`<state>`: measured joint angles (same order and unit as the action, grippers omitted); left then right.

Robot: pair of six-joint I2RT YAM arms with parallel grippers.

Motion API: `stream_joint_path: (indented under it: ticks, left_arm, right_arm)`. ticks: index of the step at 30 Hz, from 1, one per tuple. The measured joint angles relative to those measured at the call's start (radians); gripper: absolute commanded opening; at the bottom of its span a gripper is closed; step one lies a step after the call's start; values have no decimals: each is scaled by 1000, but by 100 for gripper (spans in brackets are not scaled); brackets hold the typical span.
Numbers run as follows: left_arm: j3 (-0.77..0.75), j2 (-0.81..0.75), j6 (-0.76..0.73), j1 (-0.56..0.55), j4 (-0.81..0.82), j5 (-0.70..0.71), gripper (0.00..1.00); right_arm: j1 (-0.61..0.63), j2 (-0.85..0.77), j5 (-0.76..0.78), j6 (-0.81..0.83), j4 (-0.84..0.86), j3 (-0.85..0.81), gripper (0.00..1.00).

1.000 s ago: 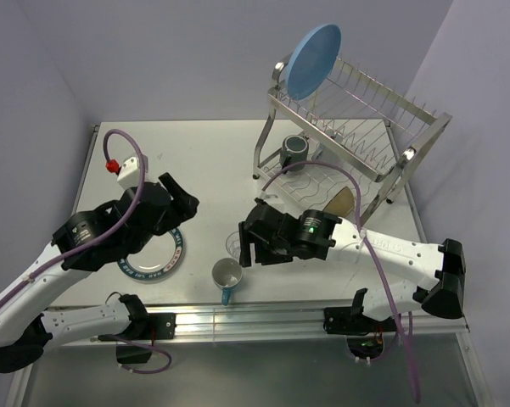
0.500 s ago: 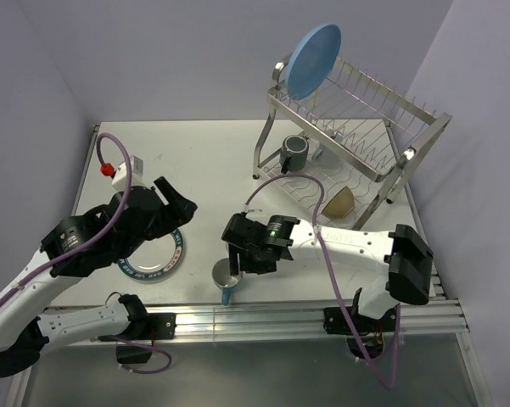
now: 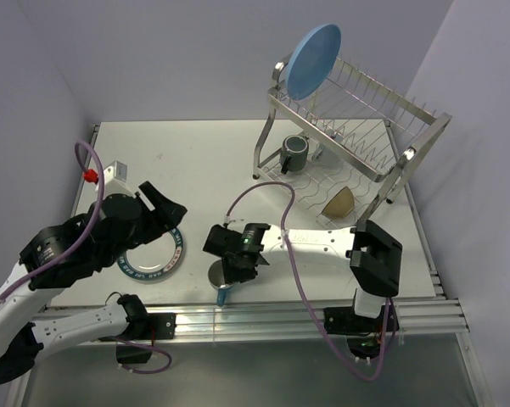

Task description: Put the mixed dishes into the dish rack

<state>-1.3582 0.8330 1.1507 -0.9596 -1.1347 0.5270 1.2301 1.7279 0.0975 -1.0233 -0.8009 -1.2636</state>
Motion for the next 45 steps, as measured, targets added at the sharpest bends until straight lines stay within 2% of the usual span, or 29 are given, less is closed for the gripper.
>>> stream_joint_path:
  ticks: [1, 2, 3, 4, 13, 17, 22, 27, 31, 33, 37, 41, 45]
  left_arm:
    - [0, 1, 1, 0, 0, 0, 71]
    - [0, 2, 3, 0, 0, -1, 71]
    - [0, 3, 5, 0, 0, -1, 71]
    - [0, 5, 6, 0, 0, -1, 71]
    - [0, 55, 14, 0, 13, -8, 71]
    - [-50, 98, 11, 0, 3, -6, 71]
    - [-172, 136, -38, 0, 58, -21, 64]
    - [-193, 137, -141, 0, 301, -171, 65]
    - [-75, 120, -175, 0, 602, -355, 68]
    - [3, 113, -177, 0, 726, -436, 72]
    - [156, 134, -154, 0, 976, -606, 71]
    - [182, 218, -97, 0, 1182, -756, 69]
    - [201, 272, -45, -1, 1346, -846, 73]
  right_arm:
    - [6, 5, -3, 5, 1, -5, 22]
    - [12, 9, 3, 5, -1, -10, 12]
    - [16, 12, 5, 18, 2, -12, 4]
    - [19, 12, -8, 19, 6, -13, 0]
    - [121, -16, 56, 119, -32, -90, 0]
    - [130, -129, 105, 186, -53, -166, 0]
    - [28, -353, 132, 268, -58, -268, 0]
    - [-229, -510, 87, 341, -89, -401, 0]
    - [-392, -560, 27, 378, -118, -463, 0]
    - [-443, -577, -35, 383, -122, -478, 0]
    - [-513, -615, -149, 381, -111, -476, 0]
    - [-542, -679, -210, 377, -51, -447, 0]
    - [-562, -723, -269, 370, -2, -443, 0]
